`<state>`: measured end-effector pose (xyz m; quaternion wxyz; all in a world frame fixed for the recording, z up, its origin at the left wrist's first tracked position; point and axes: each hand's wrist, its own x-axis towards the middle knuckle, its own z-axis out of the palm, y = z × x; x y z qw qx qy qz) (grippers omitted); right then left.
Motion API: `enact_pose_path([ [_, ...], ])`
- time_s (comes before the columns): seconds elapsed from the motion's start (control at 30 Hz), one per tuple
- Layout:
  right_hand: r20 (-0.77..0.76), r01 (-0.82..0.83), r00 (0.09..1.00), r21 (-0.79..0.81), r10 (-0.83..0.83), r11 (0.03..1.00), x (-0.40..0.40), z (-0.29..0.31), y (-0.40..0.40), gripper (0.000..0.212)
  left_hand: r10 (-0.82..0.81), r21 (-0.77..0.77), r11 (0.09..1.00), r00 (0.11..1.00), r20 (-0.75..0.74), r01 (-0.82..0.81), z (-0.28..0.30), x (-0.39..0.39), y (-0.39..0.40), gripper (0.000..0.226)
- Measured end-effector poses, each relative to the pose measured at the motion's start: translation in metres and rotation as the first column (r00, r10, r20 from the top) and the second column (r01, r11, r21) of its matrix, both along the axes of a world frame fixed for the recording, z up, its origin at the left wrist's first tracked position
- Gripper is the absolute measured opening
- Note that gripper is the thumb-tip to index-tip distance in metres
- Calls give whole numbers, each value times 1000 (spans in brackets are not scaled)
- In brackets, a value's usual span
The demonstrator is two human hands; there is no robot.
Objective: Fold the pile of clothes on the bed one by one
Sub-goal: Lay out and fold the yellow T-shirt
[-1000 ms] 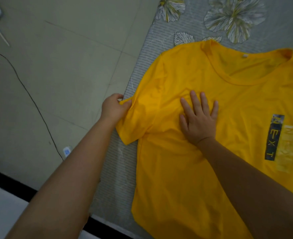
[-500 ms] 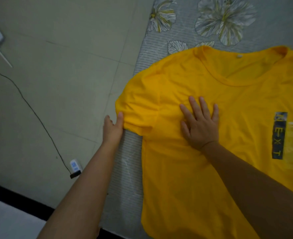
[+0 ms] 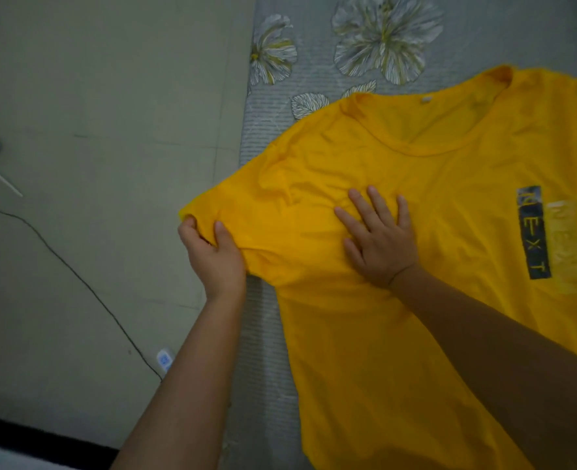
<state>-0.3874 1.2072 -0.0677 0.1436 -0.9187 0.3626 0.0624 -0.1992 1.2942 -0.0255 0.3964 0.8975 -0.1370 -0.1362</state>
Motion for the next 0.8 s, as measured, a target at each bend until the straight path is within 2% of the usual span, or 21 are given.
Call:
enact_pose_path([
  [0.07,47,-32,999,101,28,994,-3,2,-5,50,-170,-38,984,980,100,175,15,-16,-9,36],
  [0.13,145,-2,988,335,-49,942,-14,8,-16,54,-441,-16,895,889,125,446,26,-35,-20,42],
  [0.17,224,20,965,467,-140,884,-23,13,-21,55,-605,24,794,785,134,607,29,-44,-25,45],
  [0.23,337,119,860,596,-383,794,-48,25,-32,51,-872,149,484,463,156,862,25,-64,-29,51],
  [0.27,353,187,798,625,-488,758,-61,29,-37,45,-936,215,343,316,153,914,21,-71,-27,54],
  [0.3,345,237,744,665,-573,708,-74,32,-42,39,-962,262,268,242,130,927,17,-77,-23,56],
  [0.33,313,273,701,713,-641,646,-85,34,-44,35,-965,294,260,240,101,920,14,-80,-17,57],
  [0.4,244,316,671,760,-700,568,-97,36,-46,33,-935,377,349,346,79,858,5,-81,2,58],
  [0.43,227,323,682,760,-696,564,-97,36,-46,32,-911,427,398,403,84,812,1,-80,12,60],
  [0.53,230,353,769,626,-597,696,-76,32,-43,38,-853,495,488,513,97,719,-7,-80,37,55],
  [0.67,183,335,889,361,-419,870,-23,23,-45,64,-689,356,680,724,13,641,-14,-78,42,29],
  [0.73,42,337,933,247,-358,908,-5,18,-51,59,-626,301,743,780,-2,598,-19,-75,45,30],
  [0.8,-22,309,949,244,-314,919,6,15,-57,44,-548,246,804,835,-49,541,-20,-71,49,35],
])
